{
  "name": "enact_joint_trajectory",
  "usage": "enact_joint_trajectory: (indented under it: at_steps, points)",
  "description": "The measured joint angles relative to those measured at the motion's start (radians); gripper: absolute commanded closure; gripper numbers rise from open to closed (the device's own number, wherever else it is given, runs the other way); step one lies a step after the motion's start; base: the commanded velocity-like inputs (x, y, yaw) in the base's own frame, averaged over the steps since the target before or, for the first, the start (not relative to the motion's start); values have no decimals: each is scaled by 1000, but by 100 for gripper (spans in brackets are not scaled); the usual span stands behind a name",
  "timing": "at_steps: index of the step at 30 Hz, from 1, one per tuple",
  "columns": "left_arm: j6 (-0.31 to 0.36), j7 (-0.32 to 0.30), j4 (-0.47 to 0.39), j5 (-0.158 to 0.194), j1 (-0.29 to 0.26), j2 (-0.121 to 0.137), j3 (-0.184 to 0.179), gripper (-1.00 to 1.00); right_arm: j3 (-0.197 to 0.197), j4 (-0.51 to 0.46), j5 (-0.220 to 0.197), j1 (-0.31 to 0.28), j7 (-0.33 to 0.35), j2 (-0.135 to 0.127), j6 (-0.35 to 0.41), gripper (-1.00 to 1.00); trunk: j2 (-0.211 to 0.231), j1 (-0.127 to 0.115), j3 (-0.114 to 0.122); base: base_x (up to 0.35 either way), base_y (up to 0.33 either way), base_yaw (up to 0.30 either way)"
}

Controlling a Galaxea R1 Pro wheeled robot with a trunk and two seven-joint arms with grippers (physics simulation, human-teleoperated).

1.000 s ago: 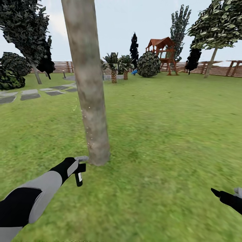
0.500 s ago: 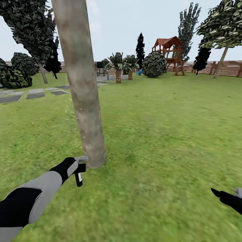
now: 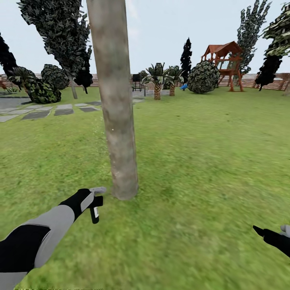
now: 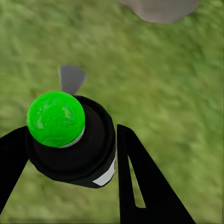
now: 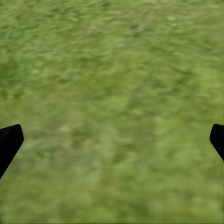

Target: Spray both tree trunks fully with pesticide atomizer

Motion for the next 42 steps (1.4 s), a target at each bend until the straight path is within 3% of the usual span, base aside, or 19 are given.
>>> enact_joint_trajectory:
  at_steps: [14, 42]
  points:
    - [0, 0, 0, 0, 0, -19, 2, 100, -1, 0, -2, 0, 0, -1, 1, -100, 0, 0, 0, 1, -300, 11]
    - [-14, 1, -3, -1, 0, -17, 3, 100, 0, 0, 0, 0, 1, -1, 1, -100, 0, 0, 0, 118, -280, 223]
